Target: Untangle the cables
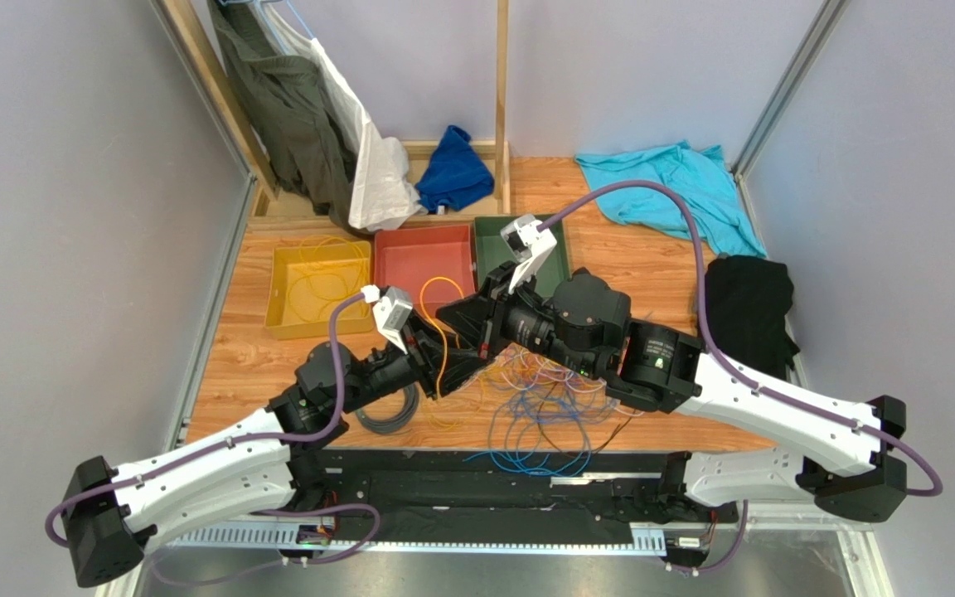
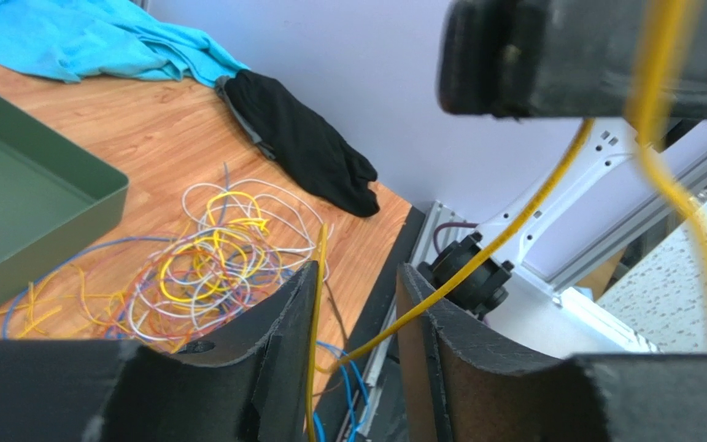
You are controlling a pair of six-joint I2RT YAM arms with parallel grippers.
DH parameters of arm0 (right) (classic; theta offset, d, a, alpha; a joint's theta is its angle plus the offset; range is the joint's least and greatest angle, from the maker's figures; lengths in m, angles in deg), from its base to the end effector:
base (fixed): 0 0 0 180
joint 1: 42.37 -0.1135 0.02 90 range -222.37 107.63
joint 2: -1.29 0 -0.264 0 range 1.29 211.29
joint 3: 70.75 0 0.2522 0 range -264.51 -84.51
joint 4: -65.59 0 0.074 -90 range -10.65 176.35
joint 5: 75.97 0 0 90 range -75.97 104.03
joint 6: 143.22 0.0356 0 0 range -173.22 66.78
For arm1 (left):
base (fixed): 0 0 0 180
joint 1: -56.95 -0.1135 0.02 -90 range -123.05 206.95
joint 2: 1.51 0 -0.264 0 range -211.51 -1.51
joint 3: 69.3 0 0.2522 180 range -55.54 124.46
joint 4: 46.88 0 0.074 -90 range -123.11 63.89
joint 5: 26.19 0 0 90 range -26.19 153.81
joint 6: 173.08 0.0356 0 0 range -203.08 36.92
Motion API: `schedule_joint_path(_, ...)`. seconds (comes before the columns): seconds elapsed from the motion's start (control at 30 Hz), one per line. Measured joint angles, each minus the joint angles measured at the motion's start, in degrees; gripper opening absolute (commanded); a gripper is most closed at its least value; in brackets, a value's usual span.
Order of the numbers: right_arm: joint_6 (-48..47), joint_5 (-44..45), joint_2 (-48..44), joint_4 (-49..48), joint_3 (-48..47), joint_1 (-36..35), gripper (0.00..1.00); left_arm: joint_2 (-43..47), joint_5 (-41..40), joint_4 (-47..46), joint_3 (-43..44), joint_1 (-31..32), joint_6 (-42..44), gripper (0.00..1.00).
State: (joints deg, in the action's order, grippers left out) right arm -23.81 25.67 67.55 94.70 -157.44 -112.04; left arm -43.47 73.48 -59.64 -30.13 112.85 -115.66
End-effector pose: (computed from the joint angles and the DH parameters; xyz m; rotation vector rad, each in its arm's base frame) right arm 0.0963 0.2391 0.4268 -0.4825 1.7849 1.0819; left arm 0.0977 -0.1549 0.2966 0.4642 1.4802 -1.3762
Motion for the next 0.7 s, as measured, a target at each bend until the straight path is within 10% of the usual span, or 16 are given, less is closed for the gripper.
schedule_joint_path(0.1, 1.0, -0.4, -0.1, -0.7, 0.8, 0.0, 0.00, -0.8, -0.1, -0.7, -0.1, 0.0, -0.2, 0.00)
schedule_joint_path(0.23, 1.3, -0.5, -0.2, -0.8, 1.2, 0.1, 0.04, -0.9, -0.9, -0.7, -0.1, 0.0, -0.3, 0.00)
schedule_joint_path(0.4, 0.9, 1.5, -2.4, 1.2, 2.7, 0.1, 0.98, 1.6, -6.4, 9.9, 3.2, 0.0, 0.5, 0.00)
schedule_joint_path(0.7, -0.6, 11.1, -20.4, 6.4, 15.9, 0.1, 1.00, -4.1, -18.0, 44.6, 31.5, -12.3, 1.8, 0.00)
